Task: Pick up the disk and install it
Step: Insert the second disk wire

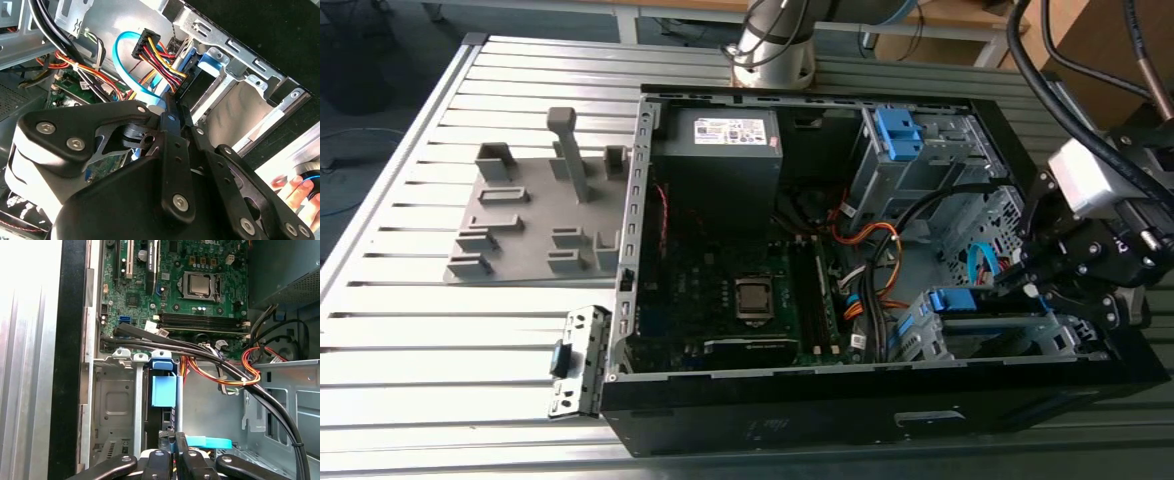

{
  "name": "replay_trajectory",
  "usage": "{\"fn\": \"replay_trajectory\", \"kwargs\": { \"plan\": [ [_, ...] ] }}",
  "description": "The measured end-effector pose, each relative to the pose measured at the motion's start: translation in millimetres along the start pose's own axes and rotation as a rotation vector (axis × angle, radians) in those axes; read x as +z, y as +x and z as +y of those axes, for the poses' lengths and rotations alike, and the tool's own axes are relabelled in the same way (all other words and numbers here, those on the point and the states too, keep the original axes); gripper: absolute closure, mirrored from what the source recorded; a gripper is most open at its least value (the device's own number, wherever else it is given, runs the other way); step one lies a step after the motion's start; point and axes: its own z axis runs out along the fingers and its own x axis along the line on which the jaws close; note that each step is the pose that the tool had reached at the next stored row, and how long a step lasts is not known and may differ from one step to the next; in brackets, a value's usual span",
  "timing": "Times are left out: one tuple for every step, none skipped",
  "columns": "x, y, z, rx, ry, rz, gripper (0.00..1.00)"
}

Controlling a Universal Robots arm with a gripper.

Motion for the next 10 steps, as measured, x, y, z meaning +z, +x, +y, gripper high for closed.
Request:
{"fn": "replay_trajectory", "kwargs": {
  "plan": [
    [0.1,0.1,-0.2,0.0,0.0,0.0001,0.84],
    [0.2,0.1,-0.4,0.0,-0.0001,0.0002,0.84],
    [0.4,0.2,-0.6,0.0,-0.0001,0.0003,0.84],
    [0.7,0.3,-0.8,-0.001,0.0,0.0002,0.84],
    [1.0,0.4,-0.8,-0.001,-0.0001,0.0003,0.84],
    [1.2,0.5,-0.9,-0.001,-0.0001,0.0003,0.84],
    [1.4,0.7,-0.9,-0.001,-0.0001,0.0003,0.84],
    [1.6,0.9,-0.9,-0.001,-0.0001,0.0004,0.84],
    [1.9,1.2,-1.0,-0.001,-0.0002,0.0004,0.84],
    [2.2,1.4,-1.0,-0.001,-0.0002,0.0004,0.84]
  ]
}}
